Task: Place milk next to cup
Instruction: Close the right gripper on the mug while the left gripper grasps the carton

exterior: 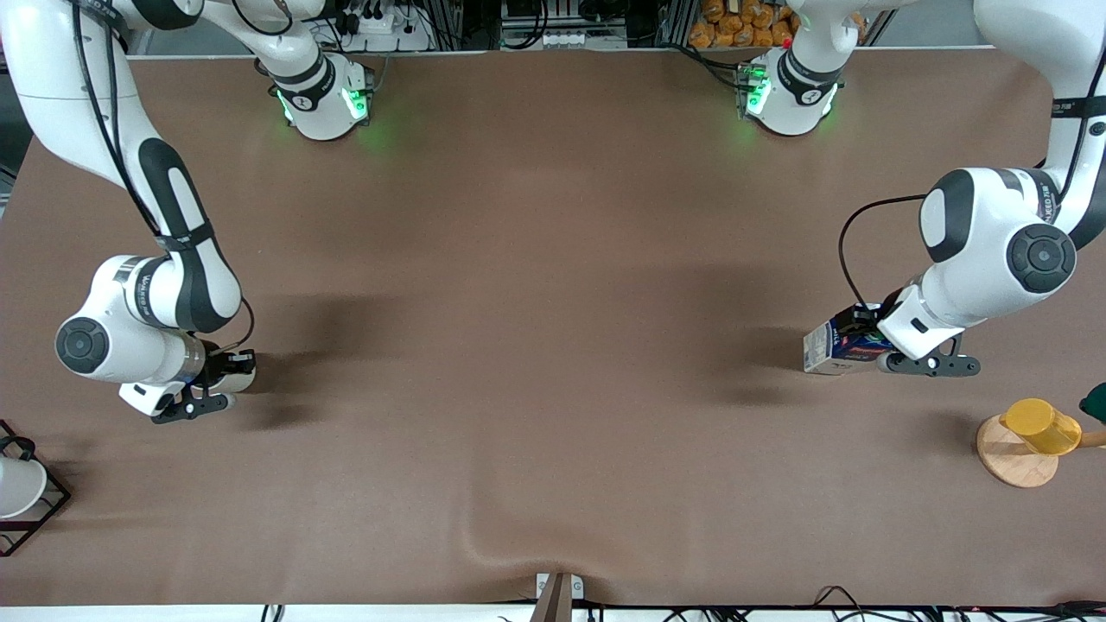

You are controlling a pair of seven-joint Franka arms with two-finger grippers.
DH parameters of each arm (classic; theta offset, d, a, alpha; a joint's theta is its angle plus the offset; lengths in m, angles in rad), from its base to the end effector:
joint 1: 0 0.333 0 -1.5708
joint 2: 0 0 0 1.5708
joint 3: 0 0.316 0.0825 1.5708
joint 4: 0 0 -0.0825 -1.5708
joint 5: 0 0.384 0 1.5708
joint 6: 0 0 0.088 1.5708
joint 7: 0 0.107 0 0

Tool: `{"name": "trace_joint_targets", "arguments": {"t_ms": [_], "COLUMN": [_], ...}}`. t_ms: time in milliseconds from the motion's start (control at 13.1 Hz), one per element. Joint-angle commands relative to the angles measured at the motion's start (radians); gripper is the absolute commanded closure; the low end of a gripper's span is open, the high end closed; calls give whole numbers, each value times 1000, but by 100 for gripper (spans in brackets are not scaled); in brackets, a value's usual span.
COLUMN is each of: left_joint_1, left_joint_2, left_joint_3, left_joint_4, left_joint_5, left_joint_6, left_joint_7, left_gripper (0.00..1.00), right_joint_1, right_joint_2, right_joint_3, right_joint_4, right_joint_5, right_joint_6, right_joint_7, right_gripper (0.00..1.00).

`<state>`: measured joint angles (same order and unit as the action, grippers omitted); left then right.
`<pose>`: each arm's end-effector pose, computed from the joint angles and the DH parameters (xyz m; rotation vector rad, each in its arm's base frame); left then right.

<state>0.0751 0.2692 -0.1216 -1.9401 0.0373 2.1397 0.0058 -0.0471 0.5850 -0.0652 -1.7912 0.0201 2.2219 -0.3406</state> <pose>0.6010 -0.0235 0.3413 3.1376 -0.1102 -0.1058 0.6358 -0.0685 0.2126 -3.0998 -0.3470 0.2405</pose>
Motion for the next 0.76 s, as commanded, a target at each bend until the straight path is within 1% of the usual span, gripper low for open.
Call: {"name": "trace_joint_targets", "arguments": {"t_ms": [0,76,153,382,612,688], "left_joint_1": [-3,-3,-1,0,2,3], "left_joint_2": [11,11,11,11,10,8], "left_joint_3": [2,2,2,2,2,2], "left_joint_4": [16,16,16,18,26,36], "left_joint_5": [9,9,9,9,9,9], "left_joint_6": [6,6,6,6,5,2], "left_joint_7": [14,14,14,14,14,14], "left_gripper": [22,29,33,44,58,60], "right_joint_1": [3,3,3,10,38,52], "right_joint_2": [1,-1,-1,-23,-53,-59], "right_joint_3": [13,13,13,16,16,16], "right_joint_4": [7,15,27,47,70,81], "right_joint_5": [15,15,15,14,8,8], "right_joint_6": [7,5,2,1,-45,-65], "right_joint_7": [-12,-11,-12,-12,-11,-17], "right_gripper": [100,100,100,100,100,100]}}
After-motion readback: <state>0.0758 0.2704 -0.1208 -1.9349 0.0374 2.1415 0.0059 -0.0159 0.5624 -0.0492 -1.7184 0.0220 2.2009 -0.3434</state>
